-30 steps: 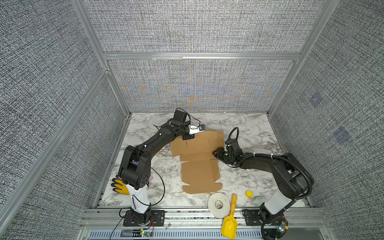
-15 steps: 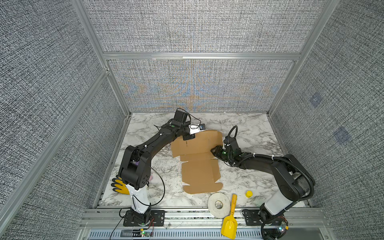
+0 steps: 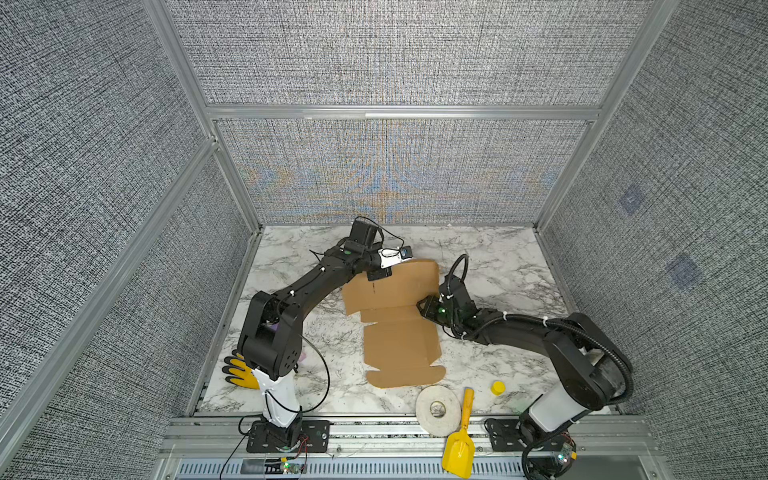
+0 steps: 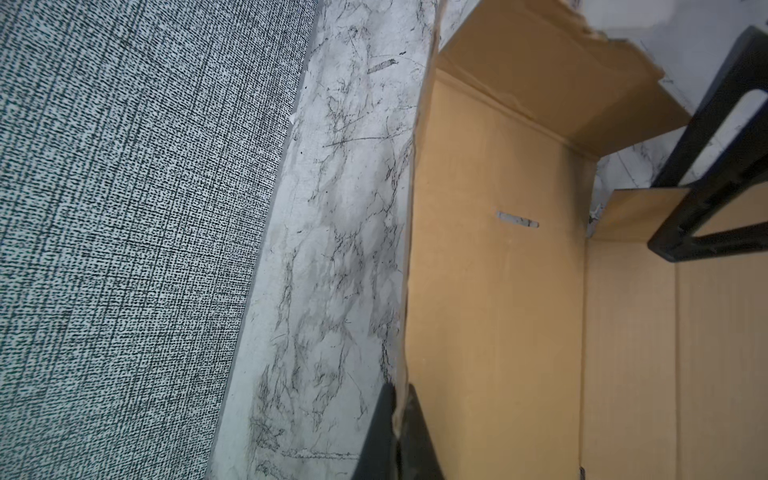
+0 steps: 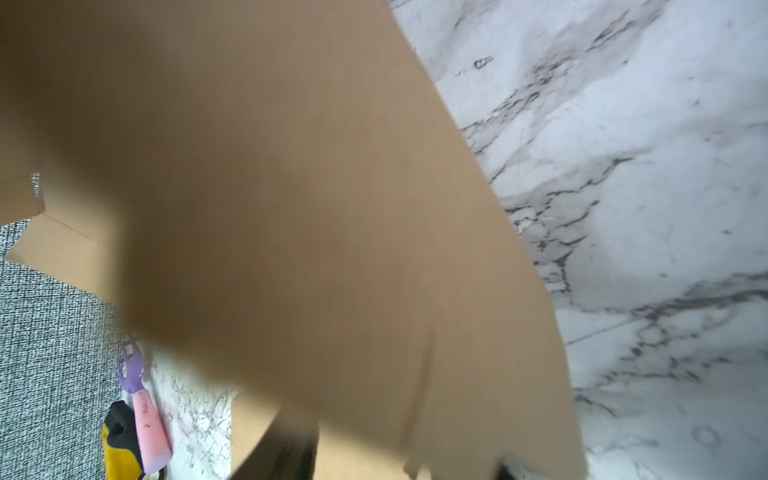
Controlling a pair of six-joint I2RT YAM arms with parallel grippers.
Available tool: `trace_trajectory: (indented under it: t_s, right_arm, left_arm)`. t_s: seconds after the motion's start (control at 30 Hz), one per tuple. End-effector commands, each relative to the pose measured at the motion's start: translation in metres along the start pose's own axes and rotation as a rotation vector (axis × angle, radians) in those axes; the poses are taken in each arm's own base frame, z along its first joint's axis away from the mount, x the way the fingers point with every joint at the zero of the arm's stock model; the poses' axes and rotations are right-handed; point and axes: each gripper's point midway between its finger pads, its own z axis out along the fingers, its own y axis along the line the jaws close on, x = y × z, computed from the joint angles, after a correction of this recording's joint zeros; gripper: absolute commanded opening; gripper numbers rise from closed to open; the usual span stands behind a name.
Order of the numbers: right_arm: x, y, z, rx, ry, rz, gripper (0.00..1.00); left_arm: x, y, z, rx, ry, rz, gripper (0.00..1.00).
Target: Fold the paper box
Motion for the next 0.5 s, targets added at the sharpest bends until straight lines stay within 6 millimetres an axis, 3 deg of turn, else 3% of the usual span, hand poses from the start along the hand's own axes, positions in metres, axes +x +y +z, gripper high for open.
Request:
trace_trajectory:
  t_s: [0.0,0.47]
  right_arm:
    - [-0.0047,-0.0012,-0.0034,0.032,-0.054,0.000,0.43]
    - [0.0032,0.0069,0.0003,0.023,-0.077,-0.035,0.43]
  left_arm:
    - [-0.0009,-0.0014,-0.0005,0.008,0.004,-0.037,0.01]
    - [-0.0020,-0.0055,-0.0015,0.014,-0.002,-0.043,0.01]
